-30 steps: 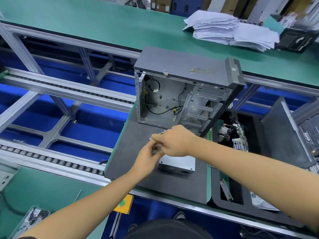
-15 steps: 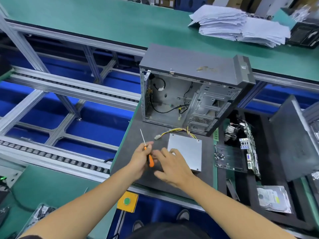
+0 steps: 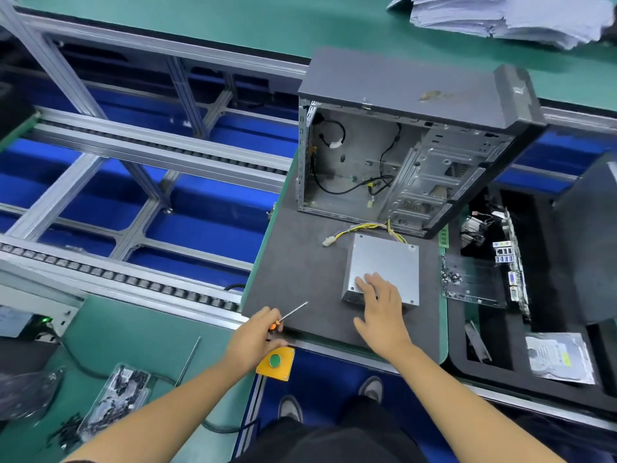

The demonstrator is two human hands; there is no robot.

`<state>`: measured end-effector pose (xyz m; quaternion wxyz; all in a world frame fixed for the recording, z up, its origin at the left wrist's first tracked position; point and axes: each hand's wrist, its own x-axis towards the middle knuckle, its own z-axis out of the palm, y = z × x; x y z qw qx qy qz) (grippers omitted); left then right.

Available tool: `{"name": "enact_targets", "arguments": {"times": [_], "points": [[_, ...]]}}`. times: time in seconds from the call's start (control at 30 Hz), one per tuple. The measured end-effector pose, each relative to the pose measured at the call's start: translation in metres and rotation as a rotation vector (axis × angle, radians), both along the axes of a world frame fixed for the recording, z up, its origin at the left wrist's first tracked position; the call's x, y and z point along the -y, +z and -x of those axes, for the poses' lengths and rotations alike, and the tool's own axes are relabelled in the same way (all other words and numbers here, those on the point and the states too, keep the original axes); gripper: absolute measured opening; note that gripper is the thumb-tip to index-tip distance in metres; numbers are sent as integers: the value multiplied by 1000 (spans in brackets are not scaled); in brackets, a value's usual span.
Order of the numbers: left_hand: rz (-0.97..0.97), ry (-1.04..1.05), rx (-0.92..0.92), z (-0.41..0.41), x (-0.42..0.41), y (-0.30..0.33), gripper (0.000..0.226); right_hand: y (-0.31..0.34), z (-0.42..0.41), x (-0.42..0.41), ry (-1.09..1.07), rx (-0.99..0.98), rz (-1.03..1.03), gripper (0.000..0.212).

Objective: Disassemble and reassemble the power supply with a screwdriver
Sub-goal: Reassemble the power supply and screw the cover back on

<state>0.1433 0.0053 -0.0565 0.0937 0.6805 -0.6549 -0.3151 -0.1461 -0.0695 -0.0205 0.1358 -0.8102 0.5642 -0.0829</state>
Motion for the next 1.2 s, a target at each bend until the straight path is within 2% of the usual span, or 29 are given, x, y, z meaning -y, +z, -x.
{"name": "enact_targets", "arguments": {"times": [0.2,0.3,0.5,0.6,0.83,0.97,1.03,1.1,1.2], "points": [[-133,-190,200,-12,-22,-18,25,-7,-12,-6,-77,-18,-15,80],[-148,-197,171,-7,-21,-24,19,-9,-12,-6,-76,-40,-18,81],[-329,-185,138,-4,1,-23,20,-12,-11,-6,-84,-55,-10,83],[-319,-209,168,2,5,-27,11,-12,-13,-6,-90,-60,-13,83],[-197,-382,247,16,-5,-28,28,-14,-12,-6,-92,-73,-13,85],[-133,-548,255,8,-3,-38,16,-16,-15,-3,-43,-83,-3,88],[-70,-546,232,4,-4,-34,8,-15,-20,-1,11,-109,-11,90],[-98,-464,172,-3,-2,-32,6,-14,-28,3,68,-117,-21,92],[-148,-395,43,-15,-5,-32,14,-9,-43,7,150,-64,-32,94]]}}
